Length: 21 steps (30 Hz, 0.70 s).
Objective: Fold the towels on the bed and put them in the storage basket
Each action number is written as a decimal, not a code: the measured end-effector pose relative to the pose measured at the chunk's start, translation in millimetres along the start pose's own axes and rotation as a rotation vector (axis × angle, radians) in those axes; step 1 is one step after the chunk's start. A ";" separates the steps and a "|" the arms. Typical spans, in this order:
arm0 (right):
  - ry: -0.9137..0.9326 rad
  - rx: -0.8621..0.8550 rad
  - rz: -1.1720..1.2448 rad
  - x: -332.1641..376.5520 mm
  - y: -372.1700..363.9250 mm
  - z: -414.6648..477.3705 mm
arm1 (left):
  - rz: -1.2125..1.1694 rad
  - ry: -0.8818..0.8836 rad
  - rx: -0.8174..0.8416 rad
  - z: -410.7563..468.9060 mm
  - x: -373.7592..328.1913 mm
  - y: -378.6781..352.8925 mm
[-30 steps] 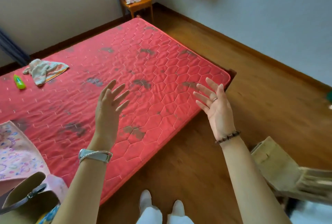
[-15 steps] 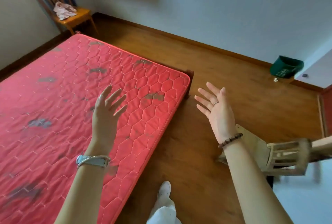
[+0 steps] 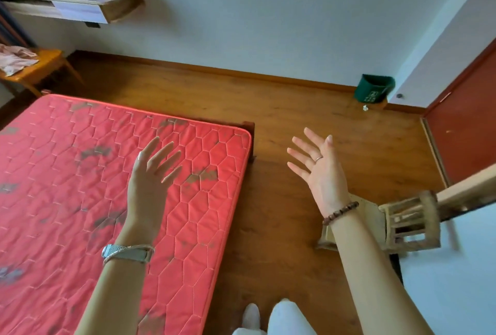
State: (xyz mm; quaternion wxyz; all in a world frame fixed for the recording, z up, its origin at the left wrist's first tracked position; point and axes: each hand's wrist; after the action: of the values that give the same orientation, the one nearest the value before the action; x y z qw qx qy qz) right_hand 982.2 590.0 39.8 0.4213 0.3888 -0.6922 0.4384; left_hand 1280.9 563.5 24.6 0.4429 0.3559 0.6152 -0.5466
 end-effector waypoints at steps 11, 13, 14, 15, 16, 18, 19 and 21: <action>0.025 -0.087 -0.009 24.4 33.6 65.3 | -0.009 0.038 0.055 75.1 28.7 -69.7; 0.015 -0.103 -0.006 30.2 44.1 83.7 | -0.006 0.045 0.061 90.0 36.1 -90.4; 0.010 -0.111 0.000 32.8 49.4 92.8 | -0.004 0.048 0.067 97.4 39.3 -100.5; 0.008 -0.118 0.007 35.4 54.6 102.0 | -0.006 0.055 0.069 105.1 42.6 -110.2; 0.008 -0.121 0.013 38.7 59.8 112.3 | -0.008 0.061 0.067 113.6 46.3 -119.5; 0.011 -0.121 0.013 46.4 69.4 134.0 | -0.008 0.062 0.066 132.0 53.6 -138.5; 0.012 -0.117 0.008 50.9 73.8 144.5 | -0.007 0.057 0.067 140.5 56.6 -148.1; 0.008 -0.110 -0.003 60.6 82.6 165.6 | -0.006 0.047 0.071 156.3 62.5 -167.7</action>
State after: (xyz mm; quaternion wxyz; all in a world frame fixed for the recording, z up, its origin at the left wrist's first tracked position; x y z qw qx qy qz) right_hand 846.3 450.8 29.5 0.4454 0.3645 -0.7130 0.4004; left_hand 1128.4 381.2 24.6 0.4137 0.3826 0.6066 -0.5607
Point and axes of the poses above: each hand's wrist, its own z-axis towards the middle knuckle, its own y-axis out of the back of the hand, x = y × z, and after that the axes turned 5 degrees about -y, right-handed
